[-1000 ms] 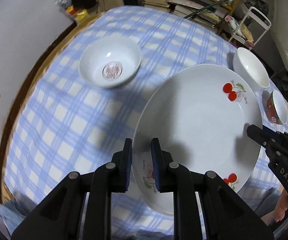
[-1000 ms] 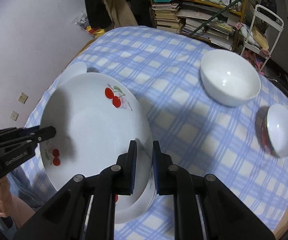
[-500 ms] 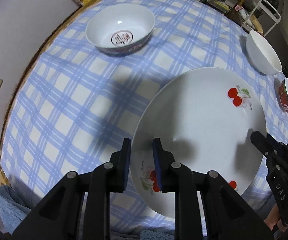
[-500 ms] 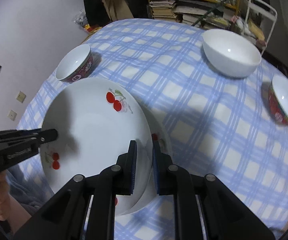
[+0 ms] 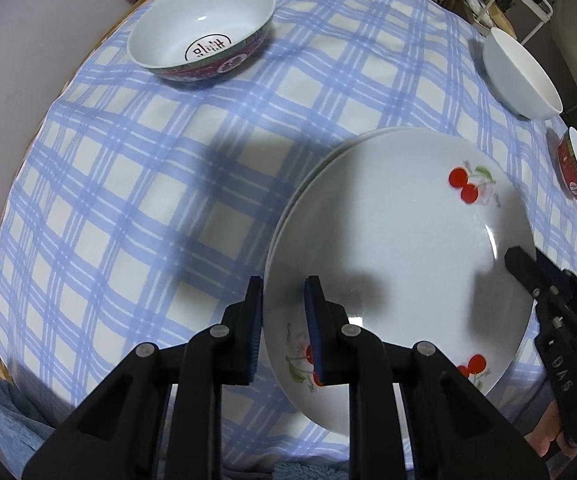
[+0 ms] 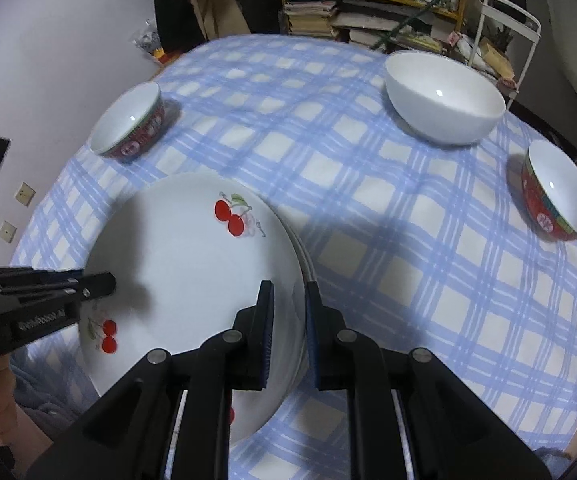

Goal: Organize plates and bowls
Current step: 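Lift the third plate with both tools and carry it toward the stack, then lower the plate onto the stack and open both tools, then move both tools to a large white bowl and grip its rim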

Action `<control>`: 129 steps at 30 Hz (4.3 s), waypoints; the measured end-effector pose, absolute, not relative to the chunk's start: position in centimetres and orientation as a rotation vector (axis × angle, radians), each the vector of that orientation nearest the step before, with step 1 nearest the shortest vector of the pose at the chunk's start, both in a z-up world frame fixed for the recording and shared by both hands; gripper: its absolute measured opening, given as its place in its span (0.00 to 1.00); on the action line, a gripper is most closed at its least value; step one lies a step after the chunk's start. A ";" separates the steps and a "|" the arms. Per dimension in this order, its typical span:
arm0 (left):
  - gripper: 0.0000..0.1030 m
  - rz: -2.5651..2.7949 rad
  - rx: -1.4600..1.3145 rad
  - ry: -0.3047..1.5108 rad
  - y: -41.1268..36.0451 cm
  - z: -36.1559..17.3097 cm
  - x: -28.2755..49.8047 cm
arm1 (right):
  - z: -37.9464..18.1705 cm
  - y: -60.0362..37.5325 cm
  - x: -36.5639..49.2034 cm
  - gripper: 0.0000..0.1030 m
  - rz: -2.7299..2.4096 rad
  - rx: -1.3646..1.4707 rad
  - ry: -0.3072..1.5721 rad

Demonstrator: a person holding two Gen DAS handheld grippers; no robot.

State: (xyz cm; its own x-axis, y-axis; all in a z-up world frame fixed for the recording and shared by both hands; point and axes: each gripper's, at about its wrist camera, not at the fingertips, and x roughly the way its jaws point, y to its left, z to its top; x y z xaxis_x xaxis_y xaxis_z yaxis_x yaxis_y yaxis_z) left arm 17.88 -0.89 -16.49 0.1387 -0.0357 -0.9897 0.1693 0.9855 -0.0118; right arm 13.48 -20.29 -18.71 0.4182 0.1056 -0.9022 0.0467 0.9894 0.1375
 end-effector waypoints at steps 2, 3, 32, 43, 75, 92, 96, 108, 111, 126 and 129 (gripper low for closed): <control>0.19 -0.144 0.133 1.423 -1.2 -16.6 18.0 | -19.2 -19.8 13.2 0.16 0.039 0.096 1.135; 0.19 -0.144 0.140 1.421 -1.2 -16.6 17.9 | -19.3 -19.4 13.0 0.16 0.032 0.056 1.124; 0.21 -0.148 0.185 1.404 -2.6 -16.6 17.1 | -20.0 -20.7 12.1 0.16 0.040 0.176 1.072; 0.21 -0.144 0.177 1.406 -1.9 -16.8 17.2 | -19.5 -21.4 12.0 0.16 0.036 0.213 1.045; 0.57 -0.026 0.242 1.210 -0.1 -10.9 17.3 | -18.1 -22.4 13.2 0.65 -0.028 0.230 1.021; 0.80 -0.063 0.185 1.192 -1.2 -8.5 23.6 | -15.3 -27.6 18.5 0.84 -0.076 0.270 0.987; 0.80 -0.107 0.147 1.183 -3.5 -7.9 25.7 | -14.1 -30.6 20.2 0.85 -0.121 0.246 0.963; 0.80 -0.277 0.166 1.132 -15.3 -7.7 31.4 | -14.1 -39.4 25.3 0.85 -0.221 0.263 0.958; 0.80 -0.299 0.182 1.135 -18.0 -8.6 32.2 | -15.0 -40.9 26.4 0.85 -0.230 0.264 0.985; 0.78 -0.384 0.318 1.241 -26.3 -14.7 34.7 | -18.5 -44.3 29.6 0.84 -0.183 0.261 1.127; 0.55 -0.383 0.280 1.285 -26.6 -15.5 35.5 | -18.6 -44.8 30.2 0.68 -0.200 0.253 1.140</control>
State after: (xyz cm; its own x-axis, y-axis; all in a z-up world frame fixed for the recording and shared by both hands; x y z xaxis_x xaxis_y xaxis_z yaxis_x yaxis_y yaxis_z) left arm 35.53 -26.61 -15.48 0.2333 -0.1200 -0.9650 0.4273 0.9040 -0.0091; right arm 30.21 -44.80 -18.59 0.4045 -0.0284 -0.9141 0.2849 0.9537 0.0965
